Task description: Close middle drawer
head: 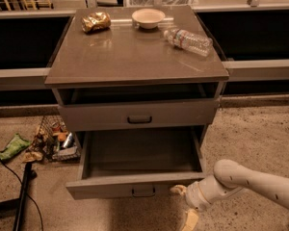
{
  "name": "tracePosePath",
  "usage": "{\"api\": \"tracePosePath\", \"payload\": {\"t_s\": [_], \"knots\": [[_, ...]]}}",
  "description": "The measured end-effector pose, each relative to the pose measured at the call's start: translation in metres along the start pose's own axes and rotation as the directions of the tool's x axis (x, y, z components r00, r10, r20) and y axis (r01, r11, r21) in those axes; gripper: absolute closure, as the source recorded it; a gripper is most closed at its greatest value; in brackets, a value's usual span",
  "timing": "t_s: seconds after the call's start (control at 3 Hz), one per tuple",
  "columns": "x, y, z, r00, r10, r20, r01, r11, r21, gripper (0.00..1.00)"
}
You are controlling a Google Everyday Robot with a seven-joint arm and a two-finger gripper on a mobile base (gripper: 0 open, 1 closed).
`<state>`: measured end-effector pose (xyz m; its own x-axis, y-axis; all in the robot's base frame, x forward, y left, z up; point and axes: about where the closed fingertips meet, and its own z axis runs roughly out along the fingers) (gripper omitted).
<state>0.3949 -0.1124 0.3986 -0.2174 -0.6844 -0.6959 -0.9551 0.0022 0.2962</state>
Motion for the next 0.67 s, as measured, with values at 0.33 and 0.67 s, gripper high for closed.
{"api": "tracePosePath", "payload": {"t_s": [0.33,0.67], "knots": [[-0.008,-0.009,-0.005,1.000,-0.024,-0.013,0.024,0.9995,0.018,0.00],[-0.022,-0.036,-0.021,0.996,-0.082,-0.026,0.084,0.9904,0.109,0.19]]}}
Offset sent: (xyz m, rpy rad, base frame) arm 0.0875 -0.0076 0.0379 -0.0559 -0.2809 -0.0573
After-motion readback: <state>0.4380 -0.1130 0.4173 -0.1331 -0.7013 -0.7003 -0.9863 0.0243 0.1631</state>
